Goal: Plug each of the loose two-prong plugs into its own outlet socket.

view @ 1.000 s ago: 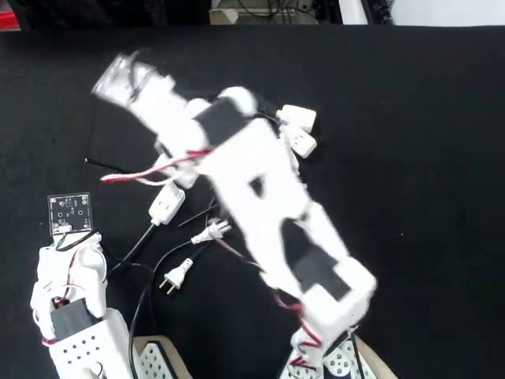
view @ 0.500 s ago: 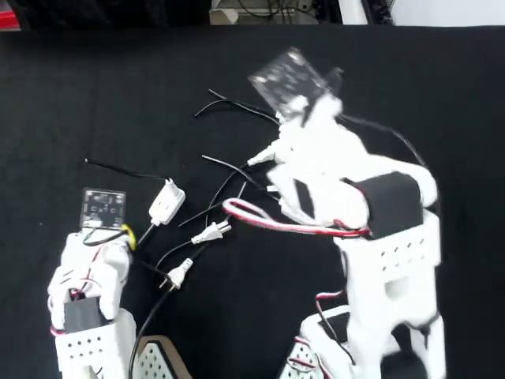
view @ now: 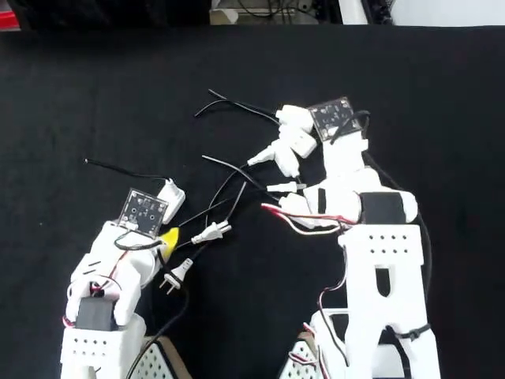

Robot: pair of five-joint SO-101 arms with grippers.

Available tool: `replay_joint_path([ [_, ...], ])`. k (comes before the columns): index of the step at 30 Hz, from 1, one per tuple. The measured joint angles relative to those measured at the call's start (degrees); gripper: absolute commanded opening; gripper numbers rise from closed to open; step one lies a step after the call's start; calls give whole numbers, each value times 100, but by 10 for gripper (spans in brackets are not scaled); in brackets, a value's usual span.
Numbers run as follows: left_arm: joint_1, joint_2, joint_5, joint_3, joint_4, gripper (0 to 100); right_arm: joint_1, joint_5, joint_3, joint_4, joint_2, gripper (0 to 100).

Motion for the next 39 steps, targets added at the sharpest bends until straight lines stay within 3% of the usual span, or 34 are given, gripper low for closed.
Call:
replay_joint_path([
  [10, 53, 9, 211, 0, -273, 267, 9, 0, 273, -220, -18, 15],
  [15, 53, 686, 334, -343, -273, 267, 0, -158, 281, -237, -18, 15],
  [25, 70, 4958, 571, -2919, -273, 267, 0, -343, 431, -299, -18, 16],
  [31, 79, 7578, 281, -4440, -281, 267, 0, -352, 721, -677, -18, 18],
  [39, -35, 9881, 229, -5749, -642, 262, 0, -352, 756, -765, -18, 18],
])
